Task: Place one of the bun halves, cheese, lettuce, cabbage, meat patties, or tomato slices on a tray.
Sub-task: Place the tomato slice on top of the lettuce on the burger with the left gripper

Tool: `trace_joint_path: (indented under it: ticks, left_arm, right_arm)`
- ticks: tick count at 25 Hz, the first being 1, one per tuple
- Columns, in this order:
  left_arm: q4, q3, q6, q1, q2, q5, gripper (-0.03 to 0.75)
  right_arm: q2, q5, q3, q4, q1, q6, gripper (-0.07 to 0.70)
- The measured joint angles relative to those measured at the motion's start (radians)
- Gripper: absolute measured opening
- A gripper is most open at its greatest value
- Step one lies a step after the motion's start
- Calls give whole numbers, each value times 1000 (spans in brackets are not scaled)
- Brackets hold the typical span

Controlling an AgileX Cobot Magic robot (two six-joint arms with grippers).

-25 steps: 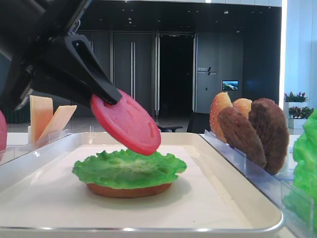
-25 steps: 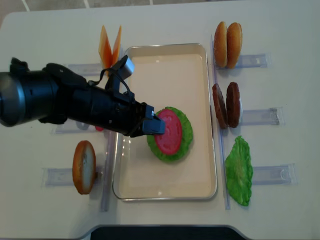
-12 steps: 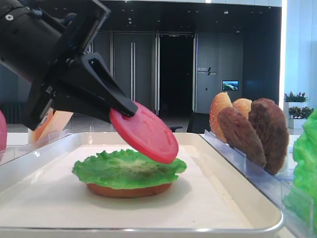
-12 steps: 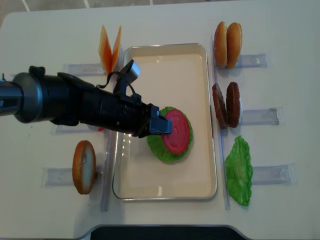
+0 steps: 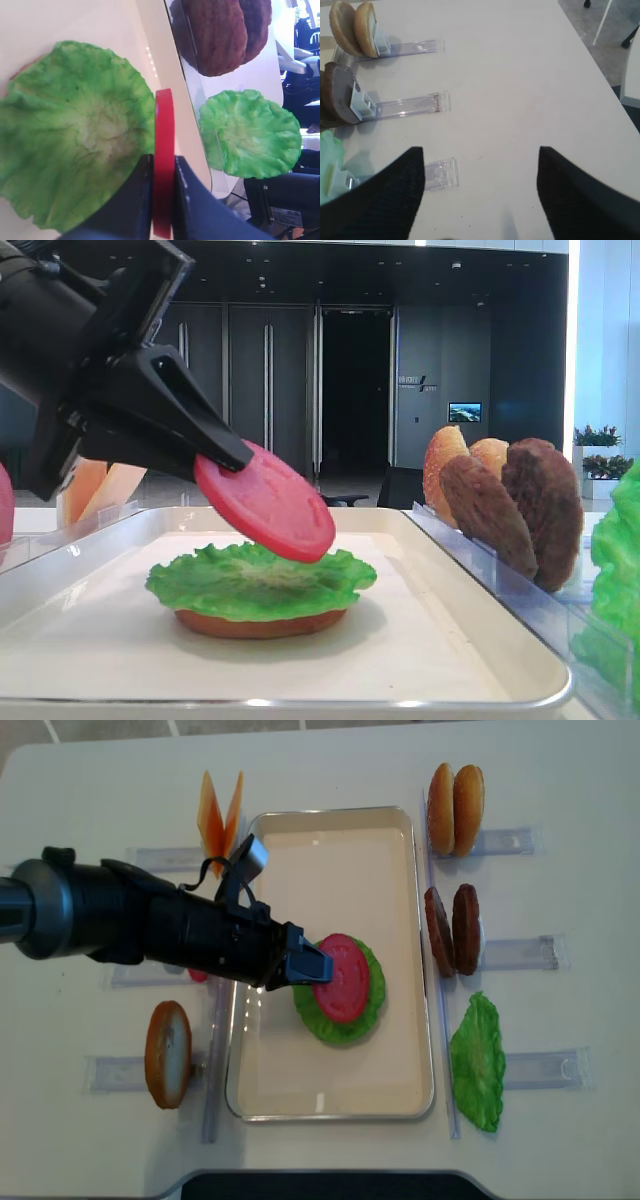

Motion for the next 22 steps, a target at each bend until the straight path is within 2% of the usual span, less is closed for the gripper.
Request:
trace_joint_path:
  ticks: [9, 16, 22]
  left_arm:
    - [14, 0, 24, 1, 0, -2, 57]
    - [16, 0, 32, 3, 0, -52, 57]
    - [14, -1, 39, 3, 19, -57, 57]
  right_arm:
    - [0, 0, 0, 0, 0, 0, 485]
    - [0, 0, 0, 0, 0, 0, 485]
    - [0, 0, 0, 0, 0, 0, 485]
